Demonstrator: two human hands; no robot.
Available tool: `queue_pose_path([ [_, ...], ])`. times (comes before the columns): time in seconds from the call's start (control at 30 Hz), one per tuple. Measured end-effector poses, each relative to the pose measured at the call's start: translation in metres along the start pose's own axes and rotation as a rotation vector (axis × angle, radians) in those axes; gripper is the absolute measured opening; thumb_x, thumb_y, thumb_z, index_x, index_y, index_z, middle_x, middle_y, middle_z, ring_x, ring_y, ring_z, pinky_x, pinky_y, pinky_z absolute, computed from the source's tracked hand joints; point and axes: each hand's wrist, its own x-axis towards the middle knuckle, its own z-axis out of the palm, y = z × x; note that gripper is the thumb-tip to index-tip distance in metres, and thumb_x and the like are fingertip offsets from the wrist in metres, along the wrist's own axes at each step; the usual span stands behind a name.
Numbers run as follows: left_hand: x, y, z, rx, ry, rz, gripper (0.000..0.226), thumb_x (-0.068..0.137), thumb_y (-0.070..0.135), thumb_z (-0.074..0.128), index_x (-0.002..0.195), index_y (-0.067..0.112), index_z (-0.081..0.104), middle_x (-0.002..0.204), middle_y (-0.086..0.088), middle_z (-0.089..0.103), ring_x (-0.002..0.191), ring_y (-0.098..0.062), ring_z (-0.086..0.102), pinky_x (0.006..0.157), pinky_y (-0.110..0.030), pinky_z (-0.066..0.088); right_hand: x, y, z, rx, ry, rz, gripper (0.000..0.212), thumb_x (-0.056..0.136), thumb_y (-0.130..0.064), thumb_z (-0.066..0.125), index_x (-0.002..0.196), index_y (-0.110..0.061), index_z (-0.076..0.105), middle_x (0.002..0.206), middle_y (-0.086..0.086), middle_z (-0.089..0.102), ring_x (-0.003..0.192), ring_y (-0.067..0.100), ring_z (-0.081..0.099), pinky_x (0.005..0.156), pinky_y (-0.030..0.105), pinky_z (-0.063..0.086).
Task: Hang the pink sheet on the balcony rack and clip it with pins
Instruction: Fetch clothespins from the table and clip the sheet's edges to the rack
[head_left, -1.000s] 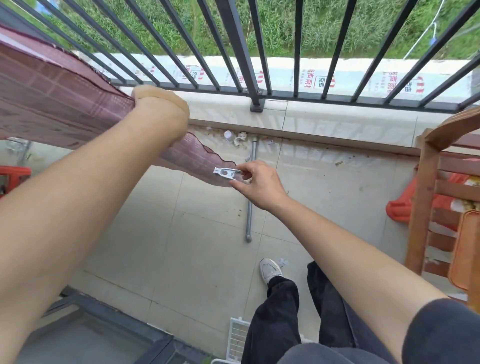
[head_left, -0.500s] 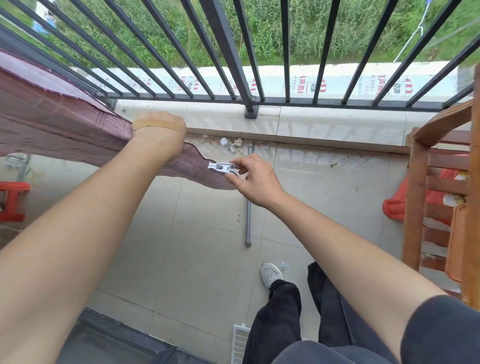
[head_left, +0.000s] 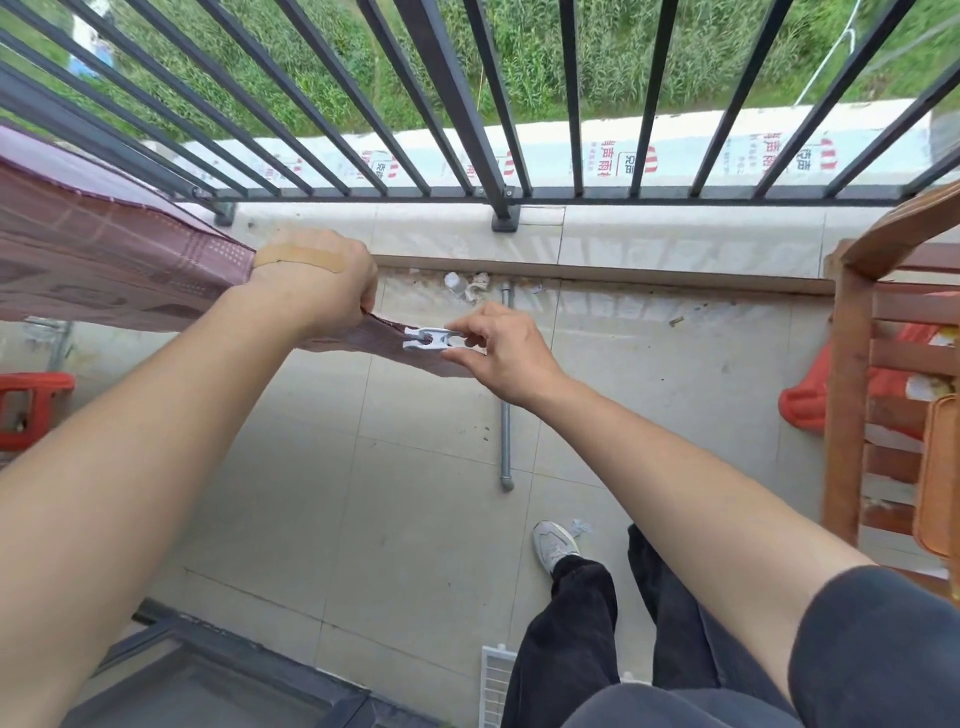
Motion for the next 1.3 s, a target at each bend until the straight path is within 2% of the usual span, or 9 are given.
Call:
queue_pose_path([
  [0.13, 0.0, 0.003, 0.001, 0.112, -0.025, 0.016, 0.017, 0.078, 0.04, 0.062, 0.081, 0.025, 0.068, 0.074, 0.002, 0.061, 0.067, -0.025, 0.058, 0.052, -0.025, 0.034, 0.005, -0.004, -0.006, -0.031, 0.051, -0.023, 0.025, 0.088, -0.026, 0.074, 0.11, -0.015, 0.077, 0.083, 0.004, 0.062, 0.084, 0.026, 0.062, 0.076, 0.029, 0.044],
  [0.37, 0.0, 0.005, -0.003, 0.101, -0.031, -0.029, 0.025, 0.077, 0.013, 0.062, 0.084, 0.035, 0.071, 0.079, 0.003, 0.062, 0.07, -0.025, 0.058, 0.059, -0.026, 0.036, 0.021, -0.017, -0.012, -0.113, -0.016, -0.102, 0.024, 0.09, -0.026, 0.072, 0.111, -0.015, 0.077, 0.081, 0.005, 0.059, 0.086, 0.028, 0.063, 0.077, 0.033, 0.047],
  [0.6, -0.002, 0.005, -0.006, 0.027, -0.023, -0.085, 0.015, 0.079, 0.023, 0.068, 0.079, 0.037, 0.069, 0.071, 0.007, 0.053, 0.068, -0.024, 0.055, 0.058, -0.026, 0.038, 0.041, -0.034, 0.002, -0.137, -0.08, -0.133, 0.039, 0.088, -0.029, 0.073, 0.123, -0.011, 0.068, 0.109, 0.01, 0.059, 0.1, 0.025, 0.063, 0.087, 0.032, 0.046],
  [0.77, -0.008, 0.007, -0.007, 0.0, 0.02, -0.08, 0.014, 0.084, 0.026, 0.064, 0.092, 0.036, 0.069, 0.086, 0.003, 0.058, 0.079, -0.025, 0.055, 0.063, -0.029, 0.037, 0.033, -0.023, -0.004, -0.214, -0.157, -0.059, 0.095, 0.078, -0.052, 0.077, 0.155, -0.024, 0.027, 0.143, 0.005, 0.042, 0.129, 0.022, 0.047, 0.101, 0.036, 0.044],
  [0.83, -0.012, 0.008, -0.008, 0.001, 0.072, -0.026, 0.025, 0.085, 0.035, 0.063, 0.11, 0.033, 0.063, 0.106, -0.003, 0.057, 0.097, -0.028, 0.054, 0.073, -0.034, 0.039, 0.025, -0.019, -0.011, -0.218, -0.181, -0.03, 0.104, 0.077, -0.053, 0.077, 0.157, -0.025, 0.017, 0.148, 0.004, 0.035, 0.133, 0.021, 0.043, 0.102, 0.036, 0.042],
  [0.93, -0.023, 0.016, -0.003, 0.043, 0.232, 0.04, 0.059, 0.087, 0.045, 0.058, 0.139, 0.021, 0.042, 0.141, -0.012, 0.041, 0.129, -0.032, 0.037, 0.102, -0.047, 0.032, 0.008, -0.018, -0.027, -0.262, -0.154, -0.011, 0.09, 0.085, -0.048, 0.071, 0.156, -0.022, 0.022, 0.146, 0.005, 0.038, 0.132, 0.024, 0.043, 0.103, 0.038, 0.041],
  [1.0, -0.038, 0.027, -0.001, -0.05, 0.331, 0.047, 0.064, 0.093, 0.044, 0.049, 0.148, 0.017, 0.031, 0.155, -0.014, 0.027, 0.142, -0.032, 0.022, 0.114, -0.053, 0.017, -0.009, -0.018, -0.038, -0.288, -0.095, 0.026, 0.078, 0.091, -0.044, 0.065, 0.155, -0.02, 0.027, 0.144, 0.006, 0.041, 0.131, 0.025, 0.045, 0.102, 0.039, 0.042],
  [1.13, -0.066, 0.067, 0.004, -0.307, 0.457, 0.07, 0.061, 0.099, 0.044, 0.037, 0.151, 0.015, 0.026, 0.16, -0.015, 0.016, 0.147, -0.031, 0.012, 0.117, -0.054, 0.008, -0.063, -0.006, -0.066, -0.345, 0.064, 0.161, 0.06, 0.098, -0.039, 0.055, 0.151, -0.017, 0.035, 0.141, 0.008, 0.045, 0.131, 0.028, 0.044, 0.099, 0.041, 0.042],
  [1.3, -0.068, 0.142, 0.0, -0.475, 0.425, 0.141, 0.061, 0.1, 0.049, 0.027, 0.153, 0.019, 0.02, 0.162, -0.012, 0.008, 0.149, -0.029, 0.003, 0.118, -0.053, 0.004, -0.16, 0.024, -0.119, -0.434, 0.251, 0.372, 0.054, 0.1, -0.039, 0.05, 0.147, -0.015, 0.04, 0.138, 0.01, 0.047, 0.126, 0.031, 0.047, 0.099, 0.042, 0.041],
])
